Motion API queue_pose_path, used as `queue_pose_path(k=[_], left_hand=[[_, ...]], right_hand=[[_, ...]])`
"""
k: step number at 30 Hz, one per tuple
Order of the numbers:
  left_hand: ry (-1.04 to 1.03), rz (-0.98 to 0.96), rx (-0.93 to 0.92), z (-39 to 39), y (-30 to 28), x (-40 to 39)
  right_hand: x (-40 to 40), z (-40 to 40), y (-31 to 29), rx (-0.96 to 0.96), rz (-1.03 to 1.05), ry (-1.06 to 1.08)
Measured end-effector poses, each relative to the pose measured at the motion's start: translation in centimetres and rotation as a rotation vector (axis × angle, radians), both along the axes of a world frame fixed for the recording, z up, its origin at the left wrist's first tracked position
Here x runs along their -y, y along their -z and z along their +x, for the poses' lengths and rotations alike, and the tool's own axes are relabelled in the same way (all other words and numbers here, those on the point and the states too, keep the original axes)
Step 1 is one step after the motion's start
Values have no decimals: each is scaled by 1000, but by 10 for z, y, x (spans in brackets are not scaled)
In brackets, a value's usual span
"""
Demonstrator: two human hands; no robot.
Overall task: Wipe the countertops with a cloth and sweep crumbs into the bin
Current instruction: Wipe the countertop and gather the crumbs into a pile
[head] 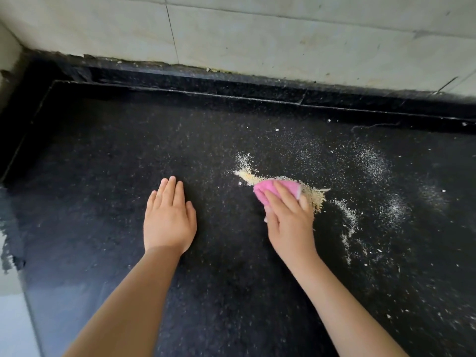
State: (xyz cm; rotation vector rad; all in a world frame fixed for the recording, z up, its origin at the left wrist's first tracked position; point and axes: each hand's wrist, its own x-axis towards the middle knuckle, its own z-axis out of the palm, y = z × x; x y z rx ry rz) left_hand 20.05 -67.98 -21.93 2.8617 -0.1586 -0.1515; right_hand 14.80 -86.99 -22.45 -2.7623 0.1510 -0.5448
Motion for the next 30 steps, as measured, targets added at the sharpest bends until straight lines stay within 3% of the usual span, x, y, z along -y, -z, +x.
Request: queue_pose_path(k=[6, 11, 14, 18, 22, 27, 30], left_hand=[[-6, -9, 16, 0, 1, -1], [-10, -11, 9, 0, -1, 0], [-5, -2, 0, 0, -3, 0], [-16, -11, 15, 1, -3, 0], [-9, -18, 25, 1, -3, 0], [-22, 8, 10, 2, -2, 0], [-14, 45, 4, 2, -2, -2]], right_hand=[[-59, -4, -10, -46, -44, -274], [-11, -15, 3, -135, -98, -120], [19, -13, 4, -122, -15, 30], [-15, 0, 0, -7, -25, -140], [-39, 7, 4, -48, -116, -359], [17, -1, 14, -133, -118, -266], [24, -1, 12, -86, -67, -303]])
